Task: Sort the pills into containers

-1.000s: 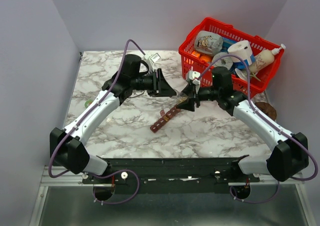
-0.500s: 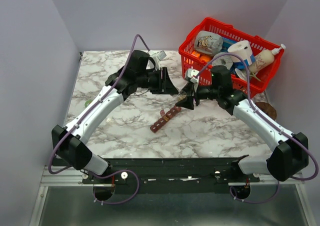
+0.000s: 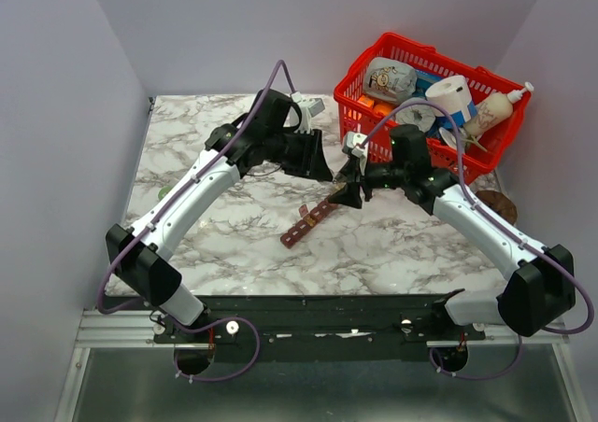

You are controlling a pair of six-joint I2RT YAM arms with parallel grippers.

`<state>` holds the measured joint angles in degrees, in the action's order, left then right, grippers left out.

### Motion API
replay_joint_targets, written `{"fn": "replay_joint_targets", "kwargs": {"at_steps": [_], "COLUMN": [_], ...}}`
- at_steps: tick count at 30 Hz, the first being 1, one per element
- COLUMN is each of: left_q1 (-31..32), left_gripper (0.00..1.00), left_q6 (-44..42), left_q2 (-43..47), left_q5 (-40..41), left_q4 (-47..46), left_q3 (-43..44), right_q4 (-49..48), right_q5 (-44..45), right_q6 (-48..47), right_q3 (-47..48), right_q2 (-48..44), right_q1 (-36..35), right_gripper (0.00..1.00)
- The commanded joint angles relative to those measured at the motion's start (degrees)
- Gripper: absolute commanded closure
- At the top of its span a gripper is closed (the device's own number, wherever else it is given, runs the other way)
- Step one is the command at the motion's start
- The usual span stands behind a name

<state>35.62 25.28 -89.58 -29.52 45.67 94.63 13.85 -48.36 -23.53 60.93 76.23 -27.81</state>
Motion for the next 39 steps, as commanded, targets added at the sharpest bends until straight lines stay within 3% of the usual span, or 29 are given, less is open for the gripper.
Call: {"fn": "replay_joint_targets", "kwargs": {"at_steps": [1, 5, 14, 18, 26, 31, 37, 38, 39], "left_q1": [1.1, 1.0, 1.1, 1.1, 0.9, 0.6, -1.7, -2.0, -3.1], "left_gripper": [0.91, 0.92, 0.91, 0.91, 0.86, 0.82, 0.42, 0.30, 0.27], "left_q6": [-0.2, 5.9, 5.0, 0.3, -13.8, -18.0, -16.4, -16.1, -15.3], "left_q2": [-0.2, 1.2, 2.0, 2.2, 3.3, 2.5, 3.5, 4.5, 4.9], "left_q5": [-1.0, -5.5, -9.7, -11.3, -14.8, -13.6, -13.5, -14.3, -14.5], "left_q4": [2.0, -5.7, -8.1, -5.7, 1.5, 4.9, 4.1, 2.6, 1.6], "left_q3": [-4.4, -8.9, -9.8, -9.1, -8.8, -6.7, -6.8, -7.2, -7.4], "right_q4": [-4.5, -6.0, -11.4, -13.3, -29.0, -31.0, -30.2, -29.1, -29.0], "right_q5": [-3.6, -4.6, -13.3, -17.1, -25.2, -26.0, -25.7, -25.6, -25.6], "right_q6": [2.3, 2.8, 11.6, 15.3, 30.8, 32.6, 31.4, 30.4, 30.2], "right_q3": [1.5, 0.8, -0.1, -0.4, -3.8, -4.3, -4.3, -4.2, -4.1], "right_q2": [-0.7, -2.0, -1.3, -1.1, -0.8, -0.5, -0.8, -0.8, -0.9], "right_q1": [-0.6, -0.5, -0.5, -0.2, 1.2, 1.2, 1.2, 1.2, 1.2], "right_gripper": [0.92, 0.92, 0.92, 0.92, 0.92, 0.92, 0.92, 0.92, 0.92]}}
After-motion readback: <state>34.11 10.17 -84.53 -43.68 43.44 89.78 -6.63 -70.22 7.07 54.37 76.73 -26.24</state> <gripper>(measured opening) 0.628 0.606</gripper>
